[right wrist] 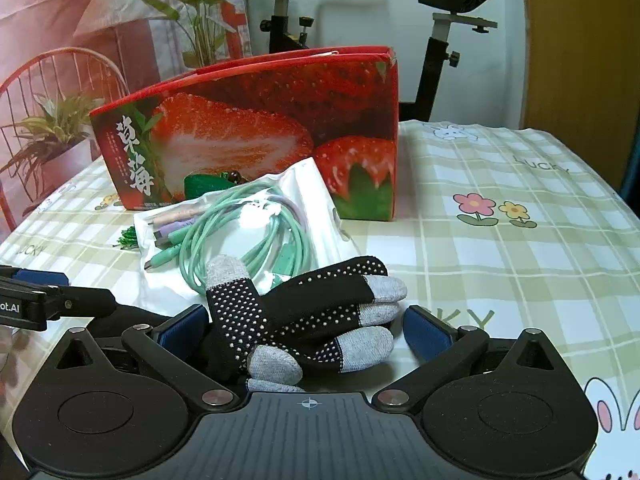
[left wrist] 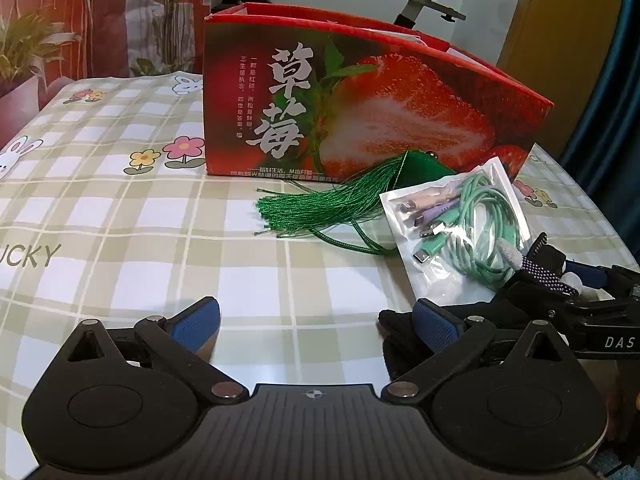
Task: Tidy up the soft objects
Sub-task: 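Move both tools back to the white dotted black glove on the table, then close the right tool on the glove fingers while the left tool grasps the glove cuff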
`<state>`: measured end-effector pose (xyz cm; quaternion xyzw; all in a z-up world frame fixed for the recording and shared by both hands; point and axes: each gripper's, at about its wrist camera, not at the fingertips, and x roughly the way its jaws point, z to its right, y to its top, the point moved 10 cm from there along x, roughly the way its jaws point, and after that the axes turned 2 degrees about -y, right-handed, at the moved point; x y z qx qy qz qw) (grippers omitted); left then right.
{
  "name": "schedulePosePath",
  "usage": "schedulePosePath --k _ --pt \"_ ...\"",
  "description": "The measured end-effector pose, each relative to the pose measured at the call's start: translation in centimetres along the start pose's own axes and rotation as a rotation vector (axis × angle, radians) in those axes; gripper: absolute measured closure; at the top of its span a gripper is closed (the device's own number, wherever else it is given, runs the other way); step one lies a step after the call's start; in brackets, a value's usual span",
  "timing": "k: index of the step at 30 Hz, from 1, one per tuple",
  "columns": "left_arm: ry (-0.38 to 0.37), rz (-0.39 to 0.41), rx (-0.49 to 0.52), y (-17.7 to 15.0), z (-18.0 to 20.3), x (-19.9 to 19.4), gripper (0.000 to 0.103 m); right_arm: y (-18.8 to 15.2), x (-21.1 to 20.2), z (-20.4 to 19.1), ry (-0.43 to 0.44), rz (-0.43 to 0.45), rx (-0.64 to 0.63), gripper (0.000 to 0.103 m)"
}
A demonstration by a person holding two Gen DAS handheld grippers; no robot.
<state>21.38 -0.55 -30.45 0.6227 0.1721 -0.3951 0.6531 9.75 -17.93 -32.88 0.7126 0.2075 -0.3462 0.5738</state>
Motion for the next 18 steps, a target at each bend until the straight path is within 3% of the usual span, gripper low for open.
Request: schedulePosePath --k 18 --pt "0.006 0.011 0.005 -0.02 -0.07 0.05 0.000 -0.16 0.00 0.07 0.002 -0.013 0.026 0.000"
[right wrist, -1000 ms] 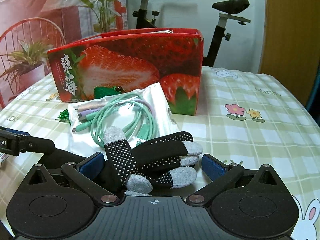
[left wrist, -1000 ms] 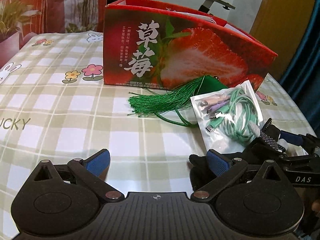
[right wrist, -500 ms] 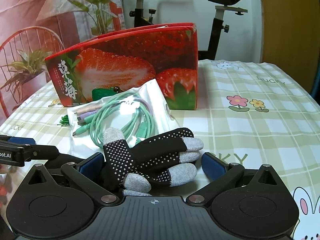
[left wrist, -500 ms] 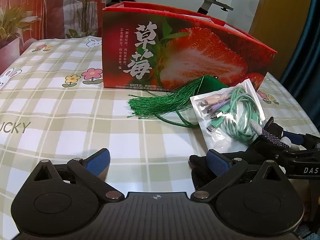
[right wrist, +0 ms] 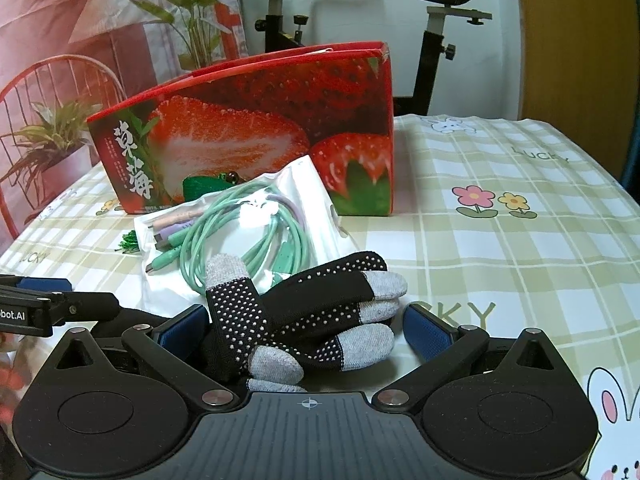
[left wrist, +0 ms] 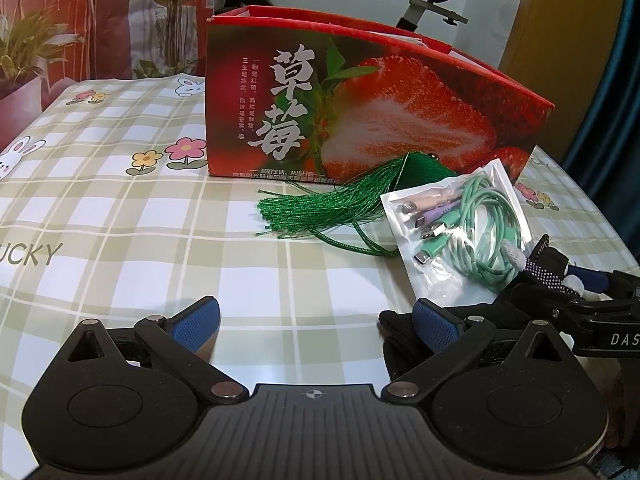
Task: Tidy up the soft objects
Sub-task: 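Close the right tool on the glove fingers while the left tool grasps the glove cuff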
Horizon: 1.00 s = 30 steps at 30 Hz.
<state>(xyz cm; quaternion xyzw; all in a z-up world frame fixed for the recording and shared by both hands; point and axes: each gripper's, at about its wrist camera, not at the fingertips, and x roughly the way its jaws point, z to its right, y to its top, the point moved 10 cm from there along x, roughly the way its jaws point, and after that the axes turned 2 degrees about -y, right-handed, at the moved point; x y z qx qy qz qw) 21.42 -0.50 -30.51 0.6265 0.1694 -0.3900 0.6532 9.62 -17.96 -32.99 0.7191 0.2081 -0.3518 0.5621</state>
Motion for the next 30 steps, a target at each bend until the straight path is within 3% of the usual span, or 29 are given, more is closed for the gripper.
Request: schedulePosePath --k 16,20,26,30 --pt "-0.039 -0.016 -0.009 -0.1 -0.3 -0.3 0.000 -0.3 -0.1 -0.8 -0.038 -0.042 0.004 0.000" --pt "-0.040 -0.003 -0.004 0.1 -0.3 -0.7 0.009 -0.4 0.0 -1.3 -0.056 -0.064 0.020 0.000" --pt "-0.060 0.070 -0.021 1.2 -0.6 -2.1 0.015 -0.3 1.7 -2.6 -0.215 -0.117 -0.020 0.000" --pt "-0.104 0.074 -0.031 1.2 -0.5 -2.4 0.027 -0.1 2.6 -4.6 -0.192 -0.112 -0.038 0.000"
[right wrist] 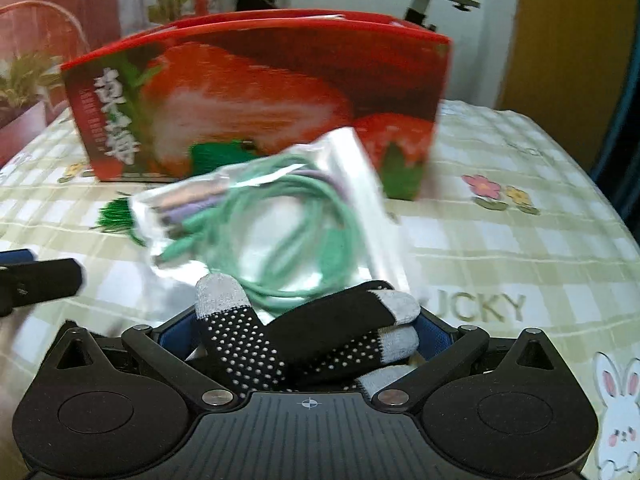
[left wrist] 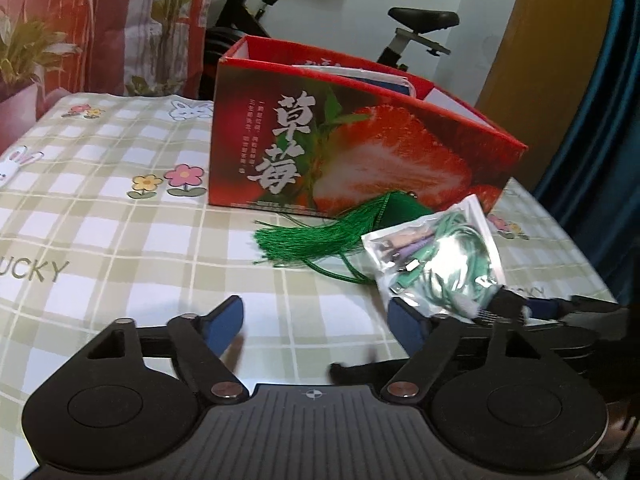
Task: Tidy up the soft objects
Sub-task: 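Close the right tool on the glove fingers while the left tool grasps the glove cuff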
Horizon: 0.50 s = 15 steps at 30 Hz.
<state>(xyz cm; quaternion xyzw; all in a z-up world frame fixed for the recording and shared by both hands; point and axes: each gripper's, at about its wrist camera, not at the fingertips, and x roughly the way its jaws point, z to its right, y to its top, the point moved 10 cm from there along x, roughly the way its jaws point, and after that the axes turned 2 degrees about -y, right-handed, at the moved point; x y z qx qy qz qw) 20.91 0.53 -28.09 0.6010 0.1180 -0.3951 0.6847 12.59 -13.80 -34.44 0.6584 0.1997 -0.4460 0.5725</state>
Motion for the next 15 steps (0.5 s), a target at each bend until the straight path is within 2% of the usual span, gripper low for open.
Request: schedulePosePath --k 3,7,11,15 --pt "-0.022 0.000 -0.002 -0.1 0.1 0.1 0.034 0.0 0.1 -0.2 0.016 0.019 -0.010 0.000" --pt "-0.033 -0.006 -0.011 -0.2 0.0 0.3 0.036 0.1 -0.1 0.0 0.072 0.033 -0.037 0.000" --pt "-0.041 -0.007 -0.006 -0.2 0.2 0.0 0.040 0.9 -1.5 1.2 0.162 0.077 0.041 0.000" --pt "-0.064 -0.007 0.002 -0.3 0.7 -0.3 0.041 1.7 -3.6 2.8 0.193 0.128 0.053 0.000"
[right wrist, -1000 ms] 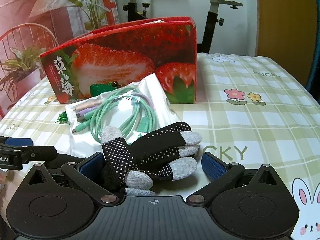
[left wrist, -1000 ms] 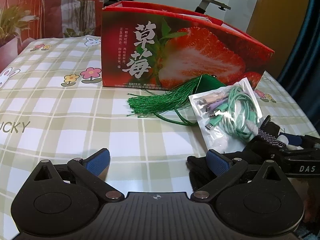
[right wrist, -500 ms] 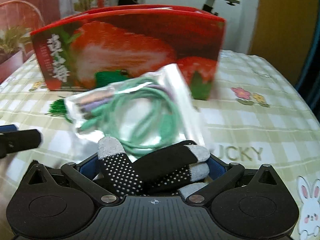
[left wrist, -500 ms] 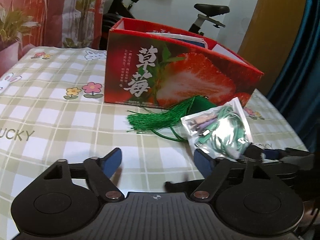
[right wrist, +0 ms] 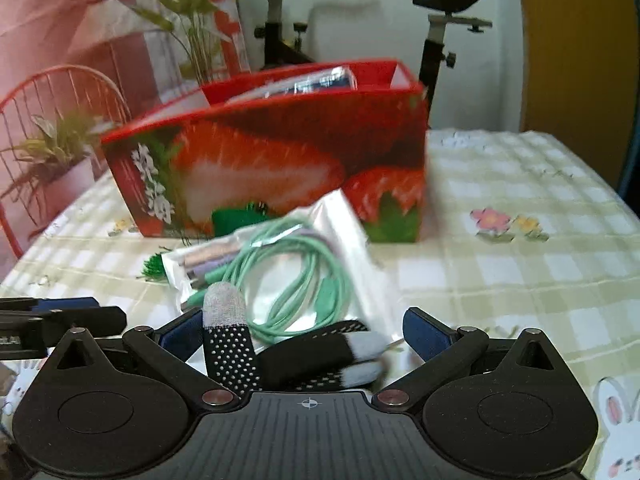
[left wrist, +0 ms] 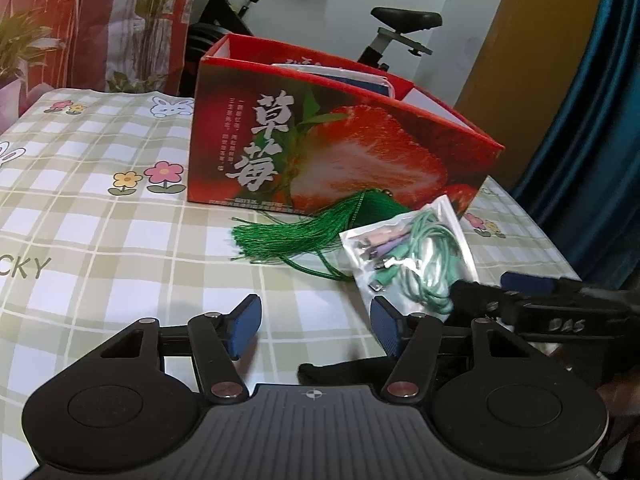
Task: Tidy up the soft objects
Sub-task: 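Close the right tool on the glove fingers while the left tool grasps the glove cuff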
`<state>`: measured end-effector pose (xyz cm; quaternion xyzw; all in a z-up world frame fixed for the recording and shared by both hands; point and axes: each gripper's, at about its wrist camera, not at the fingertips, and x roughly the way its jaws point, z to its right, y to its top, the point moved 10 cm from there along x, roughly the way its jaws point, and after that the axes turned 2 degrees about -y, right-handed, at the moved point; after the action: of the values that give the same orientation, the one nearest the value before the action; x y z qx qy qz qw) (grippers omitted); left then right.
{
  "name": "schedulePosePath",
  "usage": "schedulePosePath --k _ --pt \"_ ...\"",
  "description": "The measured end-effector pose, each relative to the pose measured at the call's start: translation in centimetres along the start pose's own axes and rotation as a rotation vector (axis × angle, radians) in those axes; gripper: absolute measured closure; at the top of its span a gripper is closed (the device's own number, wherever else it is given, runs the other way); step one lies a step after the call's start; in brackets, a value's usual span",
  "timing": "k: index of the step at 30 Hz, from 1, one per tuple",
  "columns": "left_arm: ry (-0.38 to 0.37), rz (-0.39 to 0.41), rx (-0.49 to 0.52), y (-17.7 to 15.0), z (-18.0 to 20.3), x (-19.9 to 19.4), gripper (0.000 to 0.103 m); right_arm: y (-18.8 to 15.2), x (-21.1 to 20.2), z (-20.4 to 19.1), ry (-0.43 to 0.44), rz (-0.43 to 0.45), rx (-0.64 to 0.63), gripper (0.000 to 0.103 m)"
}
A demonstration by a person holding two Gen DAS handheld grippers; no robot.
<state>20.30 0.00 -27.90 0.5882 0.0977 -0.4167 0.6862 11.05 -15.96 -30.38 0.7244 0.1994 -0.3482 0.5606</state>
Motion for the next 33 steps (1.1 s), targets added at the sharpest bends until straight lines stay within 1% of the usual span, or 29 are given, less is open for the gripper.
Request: schedulePosePath --k 2,6,9,11,13,15,18,20,21,23,25,28,30,33 --pt "-0.019 -0.005 0.005 -0.1 0.4 0.0 0.043 0.0 -0.9 0.4 -0.001 -0.002 -0.030 0.001" --pt "-0.086 -0.026 0.030 -0.5 1.8 -0.1 0.048 -0.9 -2.1 0.7 -0.023 -0.018 -0.099 0.001" --pt "-0.129 -0.064 0.055 -1.2 2.8 0.0 0.049 -1.5 -2.2 0.3 -0.004 -0.032 -0.110 0.001" --pt "-0.142 -0.092 0.074 -1.8 3.3 0.1 0.050 -1.8 -2.1 0.0 -0.003 -0.044 -0.123 0.001" --pt "-0.141 -0.123 0.093 -2.4 3.5 0.4 0.050 -1.9 -1.9 -0.1 -0.015 -0.049 -0.133 0.002" --pt "-0.136 -0.132 0.111 -2.7 3.5 0.5 0.050 -1.9 -1.7 0.4 -0.035 -0.051 -0.111 0.004" --pt "-0.124 -0.139 0.125 -2.8 3.4 0.7 0.050 -2.1 -1.6 2.2 -0.067 -0.060 -0.029 0.007" --pt "-0.116 -0.140 0.123 -2.8 3.2 0.9 0.050 -2.2 -1.5 3.6 -0.099 -0.067 0.021 0.012" --pt "-0.112 -0.140 0.121 -2.8 3.2 0.9 0.049 -2.3 -1.4 4.2 -0.119 -0.072 0.040 0.013" --pt "-0.103 -0.139 0.118 -2.8 3.1 1.0 0.048 -2.7 -1.1 5.1 -0.132 -0.086 0.074 0.013" --pt "-0.096 -0.139 0.115 -2.7 2.9 1.1 0.048 -2.9 -1.0 5.3 -0.132 -0.082 0.082 0.014" --pt "-0.090 -0.138 0.106 -2.7 2.7 1.2 0.048 -2.3 -1.5 4.8 -0.117 -0.043 0.068 0.020" --pt "-0.088 -0.137 0.100 -2.6 2.6 1.2 0.048 -1.6 -2.2 4.0 -0.086 0.000 0.048 0.020" --pt "-0.084 -0.133 0.097 -2.5 2.6 1.3 0.047 -1.1 -2.9 2.2 -0.031 0.039 -0.026 0.023"
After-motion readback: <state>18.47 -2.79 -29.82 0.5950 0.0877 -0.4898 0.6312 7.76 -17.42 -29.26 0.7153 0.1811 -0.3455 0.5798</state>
